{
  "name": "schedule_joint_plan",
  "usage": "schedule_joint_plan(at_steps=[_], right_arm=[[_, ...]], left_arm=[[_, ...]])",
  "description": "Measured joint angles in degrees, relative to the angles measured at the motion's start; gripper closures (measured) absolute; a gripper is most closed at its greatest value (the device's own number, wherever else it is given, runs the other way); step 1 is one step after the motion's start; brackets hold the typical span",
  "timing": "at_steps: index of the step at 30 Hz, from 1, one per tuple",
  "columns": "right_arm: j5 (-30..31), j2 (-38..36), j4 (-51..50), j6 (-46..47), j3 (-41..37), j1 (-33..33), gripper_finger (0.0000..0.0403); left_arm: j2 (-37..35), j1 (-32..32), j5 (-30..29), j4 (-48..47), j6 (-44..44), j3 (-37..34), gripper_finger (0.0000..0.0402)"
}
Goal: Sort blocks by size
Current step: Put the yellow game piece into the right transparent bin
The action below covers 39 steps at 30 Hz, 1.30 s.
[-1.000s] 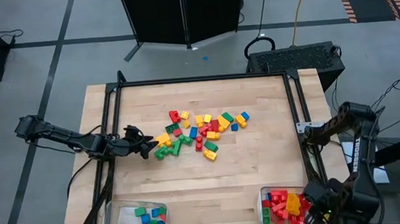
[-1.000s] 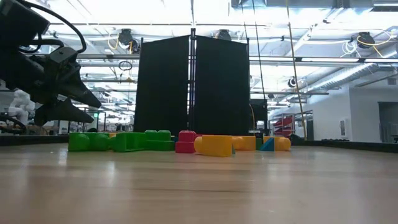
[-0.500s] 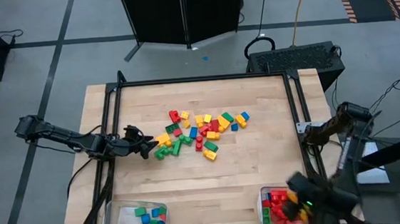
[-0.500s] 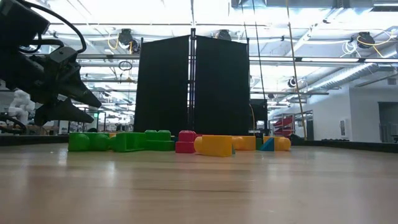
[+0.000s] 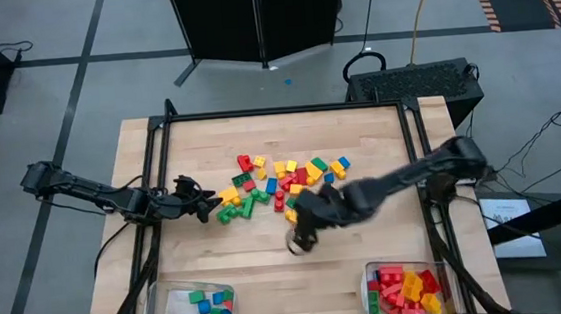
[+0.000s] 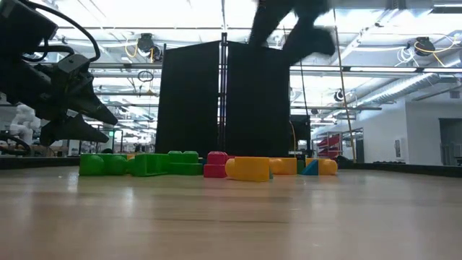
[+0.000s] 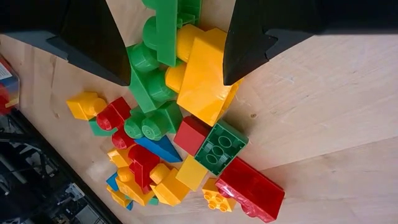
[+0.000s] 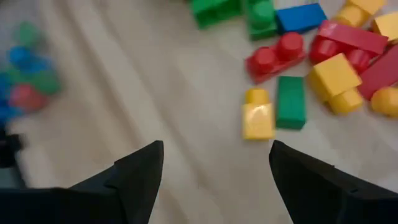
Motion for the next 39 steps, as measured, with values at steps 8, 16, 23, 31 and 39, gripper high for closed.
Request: schedule_joint_plan(at_steps=[8, 16, 23, 31, 39], right_arm=[[-9.14, 9.13, 5.67, -8.71, -0.02, -8.01, 0.012], [-7.5, 17.8, 5.08, -8.19, -0.02, -8.15, 0.012], [-6.67, 20.25, 5.43, -6.31, 0.2, -8.0, 0.0193], [-7.62, 20.12, 3.94, -6.42, 2.96, -8.0, 0.0294], [-7.06, 17.47, -14.36, -9.34, 16.51, -5.31, 0.0294]], left_arm=[[0.0, -0.01, 0.0, -0.22, 0.23, 0.01, 0.0146], [0.0, -0.02, 0.0, -0.48, 0.44, 0.07, 0.0146], [0.0, 0.0, 0.0, -0.48, 0.48, 0.07, 0.0146], [0.0, -0.02, 0.0, -0.17, 0.2, 0.04, 0.0146], [0.0, -0.01, 0.33, 1.58, 0.0, -0.13, 0.0146]])
